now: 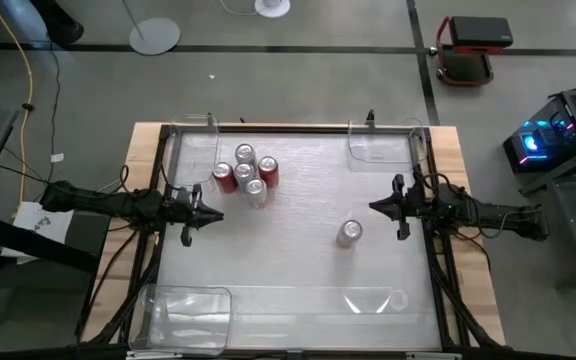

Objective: Sort soda cans
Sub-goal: Put the left orange and white soda can into the bottom transparent bin

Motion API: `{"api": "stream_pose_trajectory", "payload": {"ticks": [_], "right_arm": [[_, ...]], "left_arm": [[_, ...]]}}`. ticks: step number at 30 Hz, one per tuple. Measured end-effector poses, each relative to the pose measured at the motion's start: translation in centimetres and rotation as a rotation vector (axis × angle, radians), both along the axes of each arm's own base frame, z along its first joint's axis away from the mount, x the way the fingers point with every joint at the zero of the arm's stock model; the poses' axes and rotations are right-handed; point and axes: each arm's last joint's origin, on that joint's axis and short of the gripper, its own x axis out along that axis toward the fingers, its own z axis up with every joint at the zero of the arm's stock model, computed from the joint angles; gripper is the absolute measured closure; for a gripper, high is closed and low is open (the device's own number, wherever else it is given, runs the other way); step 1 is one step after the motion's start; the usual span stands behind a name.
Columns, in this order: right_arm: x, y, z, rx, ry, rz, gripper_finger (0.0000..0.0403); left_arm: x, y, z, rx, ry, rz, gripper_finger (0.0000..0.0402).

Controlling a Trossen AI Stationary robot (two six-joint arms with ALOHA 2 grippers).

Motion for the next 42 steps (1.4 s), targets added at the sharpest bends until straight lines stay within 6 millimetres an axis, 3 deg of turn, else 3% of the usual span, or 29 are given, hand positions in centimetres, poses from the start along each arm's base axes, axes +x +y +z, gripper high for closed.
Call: {"api": "stream_pose_trajectory", "payload": {"ticks": [3, 6, 9, 12, 17, 23, 31, 37, 42], "right_arm": [[0.0, 0.0, 0.0, 0.000, 0.000, 0.001, 0.0400], [0.0, 0.0, 0.0, 0.000, 0.000, 0.000, 0.0400], [0.0, 0.0, 0.0, 0.000, 0.000, 0.000, 0.0400], [0.0, 0.0, 0.0, 0.000, 0.000, 0.000, 0.0400], [0.0, 0.0, 0.0, 0.000, 0.001, 0.000, 0.0400], [0.0, 0.0, 0.0, 0.000, 0.001, 0.000, 0.0400], [0.0, 0.0, 0.0, 0.000, 0.001, 0.000, 0.0400], [0.0, 0.0, 0.0, 0.000, 0.001, 0.000, 0.0400], [0.0, 0.0, 0.0, 0.000, 0.001, 0.000, 0.0400]], "left_arm": [[0.0, 0.0, 0.8, -0.136, -0.080, 0.013, 0.0381], [-0.1, 0.0, 2.8, -0.200, -0.283, -0.025, 0.0381], [-0.6, -0.6, 5.2, -0.087, -0.541, -0.171, 0.0381], [-0.3, -1.2, 6.8, 0.042, -0.617, -0.191, 0.0381], [2.8, -1.8, 8.8, 0.227, -0.355, -0.008, 0.0380], [8.0, -2.5, 13.0, 0.470, 0.046, 0.180, 0.0364], [13.8, -3.0, 16.2, 0.559, 0.481, 0.070, 0.0261], [17.7, 0.0, 17.6, 0.390, 0.689, -0.031, 0.0172], [19.8, 3.3, 16.0, 0.355, 0.910, 0.012, 0.0106]]}}
